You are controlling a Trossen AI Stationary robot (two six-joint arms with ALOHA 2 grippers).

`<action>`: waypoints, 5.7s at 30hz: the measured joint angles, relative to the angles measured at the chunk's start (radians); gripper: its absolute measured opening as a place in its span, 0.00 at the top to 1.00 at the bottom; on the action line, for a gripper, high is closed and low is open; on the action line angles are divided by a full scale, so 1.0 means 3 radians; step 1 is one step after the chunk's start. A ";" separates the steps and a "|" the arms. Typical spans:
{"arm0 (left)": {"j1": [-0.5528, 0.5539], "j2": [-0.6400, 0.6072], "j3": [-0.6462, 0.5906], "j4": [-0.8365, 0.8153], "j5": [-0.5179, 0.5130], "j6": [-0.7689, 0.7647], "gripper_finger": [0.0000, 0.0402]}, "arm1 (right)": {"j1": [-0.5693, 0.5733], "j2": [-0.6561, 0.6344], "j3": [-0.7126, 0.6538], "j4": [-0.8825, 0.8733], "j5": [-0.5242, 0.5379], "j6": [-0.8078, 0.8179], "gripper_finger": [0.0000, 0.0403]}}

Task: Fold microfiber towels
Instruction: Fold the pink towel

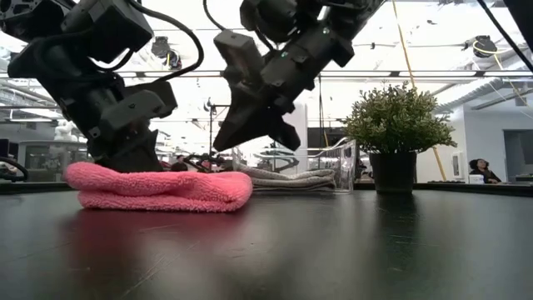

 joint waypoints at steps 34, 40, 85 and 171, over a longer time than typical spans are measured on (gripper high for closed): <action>0.0000 -0.0003 -0.0001 0.0014 0.0033 0.0044 1.00 | 0.0257 -0.0202 -0.0429 0.1164 0.0317 0.0033 1.00; 0.0006 -0.0003 -0.0001 0.0017 0.0073 0.0045 1.00 | 0.0620 0.0094 -0.0449 0.1627 0.1021 -0.0350 1.00; -0.0505 -0.1267 0.0161 -0.0679 -0.0065 0.0244 1.00 | 0.0727 0.1213 -0.0721 0.2659 0.1109 -0.0902 1.00; -0.0552 0.0453 -0.0942 0.2174 -0.0247 0.0093 1.00 | 0.0128 0.1234 -0.0554 0.2902 0.0582 -0.1864 1.00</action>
